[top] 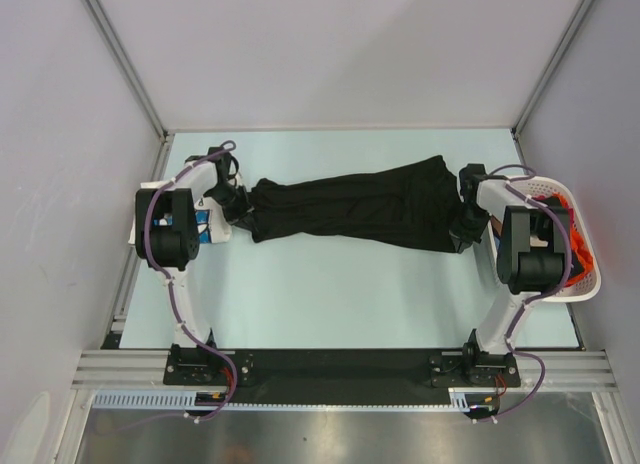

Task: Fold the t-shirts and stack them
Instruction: Fold the tshirt

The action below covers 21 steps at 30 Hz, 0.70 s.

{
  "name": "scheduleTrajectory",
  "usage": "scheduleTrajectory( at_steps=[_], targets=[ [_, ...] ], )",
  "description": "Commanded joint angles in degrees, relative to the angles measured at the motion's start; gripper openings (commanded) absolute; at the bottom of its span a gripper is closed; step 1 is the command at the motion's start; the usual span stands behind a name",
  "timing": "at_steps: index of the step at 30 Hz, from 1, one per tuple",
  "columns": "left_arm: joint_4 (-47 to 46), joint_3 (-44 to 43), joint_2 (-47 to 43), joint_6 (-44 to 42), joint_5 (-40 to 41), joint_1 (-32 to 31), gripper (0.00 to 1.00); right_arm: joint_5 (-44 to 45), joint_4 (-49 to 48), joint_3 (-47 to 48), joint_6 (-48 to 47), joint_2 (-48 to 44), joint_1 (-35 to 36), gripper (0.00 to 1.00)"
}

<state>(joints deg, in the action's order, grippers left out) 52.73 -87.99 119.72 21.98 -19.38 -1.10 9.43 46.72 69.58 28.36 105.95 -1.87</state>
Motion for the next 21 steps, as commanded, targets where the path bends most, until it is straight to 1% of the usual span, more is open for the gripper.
scheduleTrajectory(
  at_steps=[1, 2, 3, 4, 5, 6, 7, 8, 9, 13, 15, 16, 17, 19, 20, 21],
  targets=[
    [1.8, -2.0, -0.6, 0.3, 2.2, 0.8, 0.2, 1.9, 1.4, 0.7, -1.1, 3.1, 0.1, 0.02],
    [1.9, -2.0, -0.9, 0.3, 2.2, 0.8, 0.36, 1.2, 1.5, 0.8, -1.2, 2.9, 0.2, 0.05],
    [2.0, -2.1, -1.3, 0.1, 2.0, 0.8, 0.75, 1.2, 1.7, 1.0, -1.2, 1.8, 0.3, 0.19],
    [2.0, -2.2, -2.5, -0.3, 1.9, 0.8, 0.99, 0.9, 2.1, 1.1, -1.2, 1.0, 0.5, 0.32],
    [2.0, -2.2, -3.2, -0.4, 1.7, 0.8, 1.0, 0.2, 2.4, 1.1, -1.1, 0.0, 0.5, 0.46],
    [2.0, -2.4, -4.0, -0.8, 1.0, 0.8, 1.0, 0.1, 2.6, 1.1, -1.0, -2.5, 0.6, 0.71],
    [2.0, -2.3, -5.8, -1.6, 0.7, 0.8, 1.0, -0.3, 2.8, 1.0, -0.9, -4.2, 0.7, 0.82],
    [1.9, -2.4, -6.9, -1.9, 0.3, 0.8, 1.0, -1.0, 3.0, 0.7, -0.9, -5.7, 0.8, 0.9],
    [1.8, -2.1, -9.0, -2.3, 0.0, 0.8, 1.0, -1.5, 2.9, 0.7, -0.8, -8.9, 0.8, 1.0],
    [-0.1, -1.3, -13.3, -2.7, -1.8, 0.8, 1.0, -3.7, 2.7, 0.8, -0.8, -15.1, 0.9, 1.0],
    [-2.4, -1.2, -14.1, -2.2, -3.2, 0.8, 0.99, -4.2, 2.1, 0.6, -0.7, -16.2, 1.0, 1.0],
    [-3.4, -1.4, -13.8, -1.9, -5.6, 0.8, 0.93, -4.3, 1.7, 0.6, -0.4, -15.8, 1.0, 1.0],
    [-4.1, -1.8, -13.4, -1.5, -7.0, 0.8, 0.7, -4.9, 1.5, 0.7, -0.3, -15.4, 1.0, 1.0],
    [-6.6, -3.9, -10.7, -0.4, -9.9, 0.8, 0.31, -5.6, 0.8, 1.0, 0.4, -13.4, 1.0, 1.0],
    [-6.8, -5.0, -9.7, 0.1, -11.5, 0.8, 0.0, -7.0, 0.2, 1.1, 0.6, -12.9, 1.0, 1.0],
    [-7.0, -7.6, -7.5, 0.3, -12.2, 0.5, 0.0, -7.9, -0.5, 1.3, 1.1, -12.4, 0.9, 1.0]
  ],
)
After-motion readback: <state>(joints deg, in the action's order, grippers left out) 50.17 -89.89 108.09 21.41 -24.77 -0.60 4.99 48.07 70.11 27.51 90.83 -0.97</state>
